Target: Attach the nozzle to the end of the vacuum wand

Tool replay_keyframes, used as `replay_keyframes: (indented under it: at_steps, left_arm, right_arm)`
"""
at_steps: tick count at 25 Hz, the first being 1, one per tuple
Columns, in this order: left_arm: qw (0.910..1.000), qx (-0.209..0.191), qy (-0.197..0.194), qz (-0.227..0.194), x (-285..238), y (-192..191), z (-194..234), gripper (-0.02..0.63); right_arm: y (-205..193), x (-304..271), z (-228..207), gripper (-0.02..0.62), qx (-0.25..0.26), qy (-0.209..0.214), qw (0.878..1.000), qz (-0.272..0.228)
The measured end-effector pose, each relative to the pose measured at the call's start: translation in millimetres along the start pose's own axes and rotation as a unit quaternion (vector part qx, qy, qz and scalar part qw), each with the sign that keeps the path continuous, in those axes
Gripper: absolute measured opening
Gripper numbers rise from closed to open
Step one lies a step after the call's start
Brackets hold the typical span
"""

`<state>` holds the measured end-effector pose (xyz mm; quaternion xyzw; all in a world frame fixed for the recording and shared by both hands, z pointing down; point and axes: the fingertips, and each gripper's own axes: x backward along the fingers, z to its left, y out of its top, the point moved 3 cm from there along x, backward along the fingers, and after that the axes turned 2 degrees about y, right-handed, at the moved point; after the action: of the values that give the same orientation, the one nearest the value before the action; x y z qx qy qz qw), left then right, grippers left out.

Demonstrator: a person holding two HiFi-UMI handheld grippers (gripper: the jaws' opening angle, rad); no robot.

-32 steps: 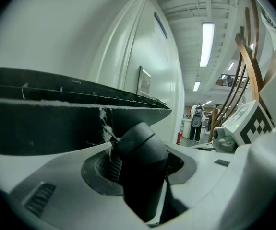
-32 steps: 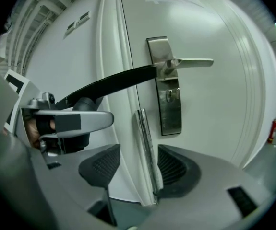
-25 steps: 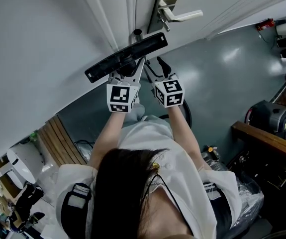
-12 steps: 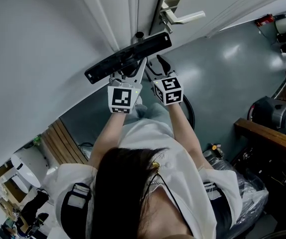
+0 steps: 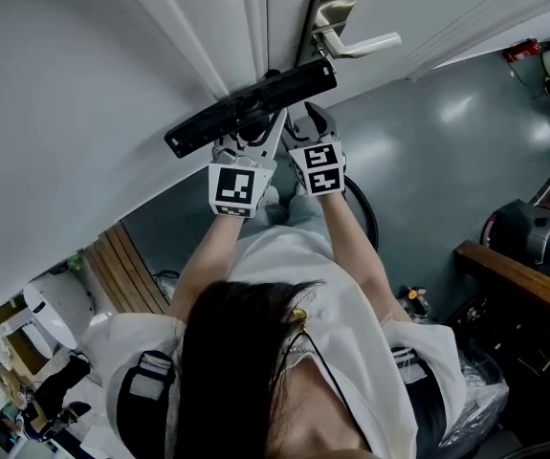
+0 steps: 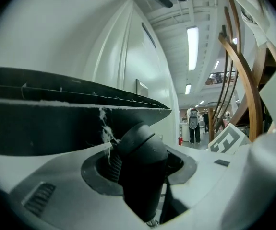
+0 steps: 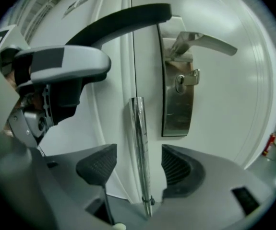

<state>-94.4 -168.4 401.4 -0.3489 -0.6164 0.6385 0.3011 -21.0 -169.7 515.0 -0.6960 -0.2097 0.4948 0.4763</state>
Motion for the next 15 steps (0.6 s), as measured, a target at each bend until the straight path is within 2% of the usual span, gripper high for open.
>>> replay_keyframes:
  at_steps: [9,15]
  left_arm:
    - [0.9996,0.019,0.018,-0.004,-11,18,0,0.196]
    - [0.9997,0.009,0.024,0.0,-16,20,0,0.196]
  right_arm:
    - [-9,-45,-9,0.288,0.001,0.024,0.999,0.034]
    - [-13,-63,-9,0.288,0.006,0.046,0.998,0.047]
